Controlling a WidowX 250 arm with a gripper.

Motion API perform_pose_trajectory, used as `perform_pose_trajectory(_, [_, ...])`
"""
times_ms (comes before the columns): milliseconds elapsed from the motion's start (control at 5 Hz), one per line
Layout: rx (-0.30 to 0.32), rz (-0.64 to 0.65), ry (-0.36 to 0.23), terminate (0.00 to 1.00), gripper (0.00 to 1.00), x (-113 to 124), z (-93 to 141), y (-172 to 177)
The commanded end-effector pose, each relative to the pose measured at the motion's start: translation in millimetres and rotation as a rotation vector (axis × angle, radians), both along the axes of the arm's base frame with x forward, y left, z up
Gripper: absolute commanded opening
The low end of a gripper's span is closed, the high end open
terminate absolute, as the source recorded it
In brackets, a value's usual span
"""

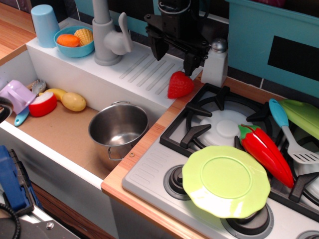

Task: Put strawberry in pot

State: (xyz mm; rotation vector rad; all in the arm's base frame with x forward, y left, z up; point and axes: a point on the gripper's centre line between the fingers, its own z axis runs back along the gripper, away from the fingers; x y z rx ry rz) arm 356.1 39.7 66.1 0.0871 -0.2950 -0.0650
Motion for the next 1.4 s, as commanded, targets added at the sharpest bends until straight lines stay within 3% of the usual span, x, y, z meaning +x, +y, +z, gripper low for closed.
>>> perform_pose_trajectory(0, [0.000,0.000,0.000,0.00,1.00,0.0,0.0,0.0])
perform_pose_trajectory(800, [-0.108,-0.013,-0.026,0.00,1.00,8.9,-29.0,-3.4])
perform_pose_trajectory(1000, [-0.118,-0.007,-0.019,0.00,0.00,12.4,-32.5,-4.4])
perform_pose_trajectory(1200, [-0.126,0.008,-0.022,0.00,0.00,11.4,-33.1,-7.7])
